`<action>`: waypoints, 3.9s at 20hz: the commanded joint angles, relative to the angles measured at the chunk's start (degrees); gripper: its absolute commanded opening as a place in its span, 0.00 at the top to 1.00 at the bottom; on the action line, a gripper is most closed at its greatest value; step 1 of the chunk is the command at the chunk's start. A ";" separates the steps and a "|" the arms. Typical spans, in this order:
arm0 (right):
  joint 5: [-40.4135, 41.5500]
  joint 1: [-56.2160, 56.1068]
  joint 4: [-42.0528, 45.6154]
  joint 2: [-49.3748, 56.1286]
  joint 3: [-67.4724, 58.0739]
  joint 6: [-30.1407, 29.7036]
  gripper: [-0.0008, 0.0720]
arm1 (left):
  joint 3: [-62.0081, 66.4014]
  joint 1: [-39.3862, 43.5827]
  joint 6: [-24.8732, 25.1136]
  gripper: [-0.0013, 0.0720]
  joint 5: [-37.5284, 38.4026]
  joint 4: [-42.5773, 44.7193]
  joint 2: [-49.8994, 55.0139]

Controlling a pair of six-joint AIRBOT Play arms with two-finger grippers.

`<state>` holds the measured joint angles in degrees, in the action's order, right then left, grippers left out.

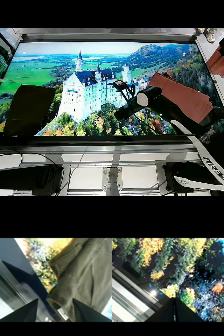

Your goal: Fold the clothes and pants, and hang the long-sleeved shirts on hangers.

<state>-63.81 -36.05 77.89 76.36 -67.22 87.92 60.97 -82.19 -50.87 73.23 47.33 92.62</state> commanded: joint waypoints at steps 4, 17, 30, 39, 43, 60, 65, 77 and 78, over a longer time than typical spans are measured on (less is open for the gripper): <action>-0.28 -0.07 -0.04 0.00 0.00 1.22 0.96 | 1.22 5.27 1.44 0.57 -1.77 1.05 2.14; -1.16 0.00 2.38 -0.74 -0.17 0.94 0.96 | 26.10 27.50 -9.11 0.91 8.92 -4.72 -11.67; -9.33 5.42 10.67 -12.11 -0.13 -13.11 0.79 | 49.92 101.31 -12.55 0.91 31.80 24.20 -8.41; -19.30 21.73 -1.05 -14.60 0.02 -29.20 0.50 | 48.19 116.83 -8.50 0.91 32.89 32.04 -6.58; -17.33 21.20 -16.24 -14.53 3.39 -38.80 0.22 | 45.70 116.58 -8.72 0.91 32.87 33.88 -6.58; 13.51 13.27 -8.72 2.93 10.32 -56.17 0.25 | 45.70 115.97 -9.16 0.91 32.87 33.90 -11.80; 12.87 11.63 -13.66 10.91 10.32 -56.00 0.54 | 45.70 115.95 -9.16 0.91 32.85 35.15 -12.68; -2.49 20.06 -13.16 -17.75 5.40 -45.40 0.96 | 45.70 102.79 -9.35 0.91 26.49 42.05 -16.76; -3.89 20.11 -13.07 -20.76 3.13 -45.07 0.96 | 45.68 101.68 -9.35 0.91 25.97 41.55 -17.09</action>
<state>-63.68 -17.72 64.29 64.55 -60.47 40.82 106.67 23.11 -60.23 102.28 87.88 76.51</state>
